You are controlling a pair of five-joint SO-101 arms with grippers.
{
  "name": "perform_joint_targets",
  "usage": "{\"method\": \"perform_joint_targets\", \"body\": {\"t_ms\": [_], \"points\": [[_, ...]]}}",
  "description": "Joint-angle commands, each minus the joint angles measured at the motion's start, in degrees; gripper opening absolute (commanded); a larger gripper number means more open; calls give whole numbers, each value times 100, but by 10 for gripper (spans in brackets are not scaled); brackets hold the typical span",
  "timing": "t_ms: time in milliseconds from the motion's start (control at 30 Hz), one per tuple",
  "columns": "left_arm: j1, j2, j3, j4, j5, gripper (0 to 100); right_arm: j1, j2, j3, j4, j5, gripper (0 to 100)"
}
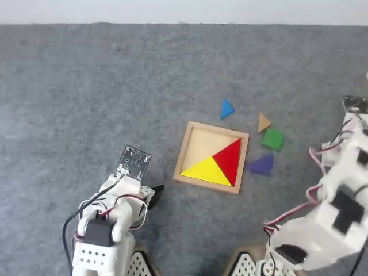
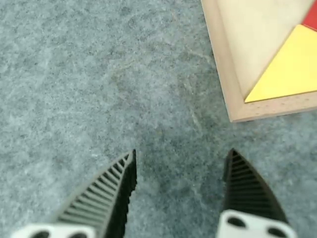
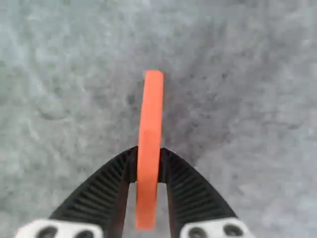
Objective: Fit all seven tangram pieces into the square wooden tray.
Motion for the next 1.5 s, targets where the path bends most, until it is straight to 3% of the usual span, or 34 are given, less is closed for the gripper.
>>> {"method": "perform_joint_targets", "body": {"t_ms": [0,133,300,533,733,1100,1467], "points": [[53,-97,-66,26,35,280,-180,-1982,1073,-620,-123,8],[44,-97,-66,26,35,280,-514,-2765,1793,-1112,-62,8],[44,-97,-66,26,35,280,-541,-2255,1881,-1499,-26,9],[44,-97,-66,26,35,280,-251,-1648,1987,-2255,624,10],[44,-97,-66,26,35,280,-207,-1666,2505,-3046,413,156],[44,-97,-66,26,35,280,-233,-1833,2655,-3046,387,133],[44,-97,-66,26,35,280,277,-1842,2549,-3116,378,133]]}}
